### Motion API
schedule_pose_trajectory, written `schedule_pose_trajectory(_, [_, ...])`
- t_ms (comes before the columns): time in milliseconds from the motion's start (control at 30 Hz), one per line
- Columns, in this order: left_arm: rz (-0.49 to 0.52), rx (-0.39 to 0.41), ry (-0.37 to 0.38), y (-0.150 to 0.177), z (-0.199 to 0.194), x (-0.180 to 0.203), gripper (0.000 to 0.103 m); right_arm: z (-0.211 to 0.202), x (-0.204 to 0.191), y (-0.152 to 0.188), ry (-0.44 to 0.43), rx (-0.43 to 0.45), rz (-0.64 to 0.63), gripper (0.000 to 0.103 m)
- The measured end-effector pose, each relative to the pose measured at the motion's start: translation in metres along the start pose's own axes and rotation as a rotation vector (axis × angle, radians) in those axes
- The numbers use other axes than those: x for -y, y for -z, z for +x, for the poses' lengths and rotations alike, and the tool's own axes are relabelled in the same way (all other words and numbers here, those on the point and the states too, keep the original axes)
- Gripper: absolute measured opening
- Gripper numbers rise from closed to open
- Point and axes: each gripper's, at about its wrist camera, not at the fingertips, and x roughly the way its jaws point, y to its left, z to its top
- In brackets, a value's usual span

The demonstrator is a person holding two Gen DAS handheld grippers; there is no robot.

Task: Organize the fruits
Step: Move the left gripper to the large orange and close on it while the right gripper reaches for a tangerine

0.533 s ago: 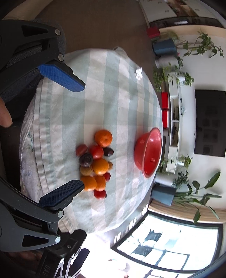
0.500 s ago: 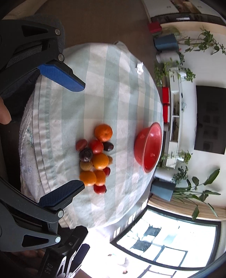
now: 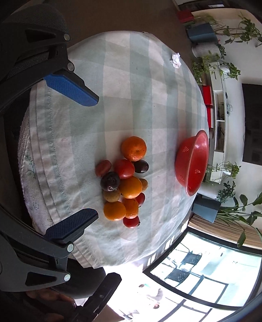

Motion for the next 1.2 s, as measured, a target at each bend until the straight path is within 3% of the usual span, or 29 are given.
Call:
schedule_pose_trajectory(67, [0.055, -0.050, 0.021, -0.005, 0.008, 0.001, 0.103, 0.004, 0.000, 0.000, -0.013, -0.009, -0.013, 0.102])
schedule_pose_trajectory(233, [0.147, -0.060, 0.067, -0.023, 0.024, -0.010, 0.102, 0.014, -0.006, 0.001, -0.028, -0.030, -0.065, 0.098])
schedule_pose_trajectory(433, [0.239, -0.099, 0.044, -0.081, 0.059, -0.040, 0.092, 0.025, -0.002, -0.002, -0.027, -0.048, -0.071, 0.095])
schedule_pose_trajectory(600, [0.256, -0.161, 0.084, -0.108, 0.083, -0.057, 0.086, 0.034, 0.000, -0.004, -0.026, -0.066, -0.066, 0.094])
schedule_pose_trajectory(667, [0.257, -0.187, 0.127, -0.111, 0.092, -0.062, 0.076, 0.037, 0.000, -0.005, -0.031, -0.074, -0.067, 0.092])
schedule_pose_trajectory(867, [0.242, -0.213, 0.261, -0.121, 0.098, -0.082, 0.062, 0.045, 0.002, -0.007, -0.046, -0.095, -0.055, 0.090])
schedule_pose_trajectory(1000, [0.219, -0.222, 0.323, -0.123, 0.103, -0.086, 0.062, 0.051, 0.003, -0.009, -0.054, -0.111, -0.043, 0.089])
schedule_pose_trajectory(1100, [0.190, -0.233, 0.381, -0.123, 0.106, -0.088, 0.055, 0.053, 0.002, -0.009, -0.067, -0.119, -0.046, 0.088])
schedule_pose_trajectory(1200, [0.173, -0.227, 0.400, -0.125, 0.105, -0.090, 0.055, 0.055, 0.002, -0.008, -0.086, -0.126, -0.040, 0.086])
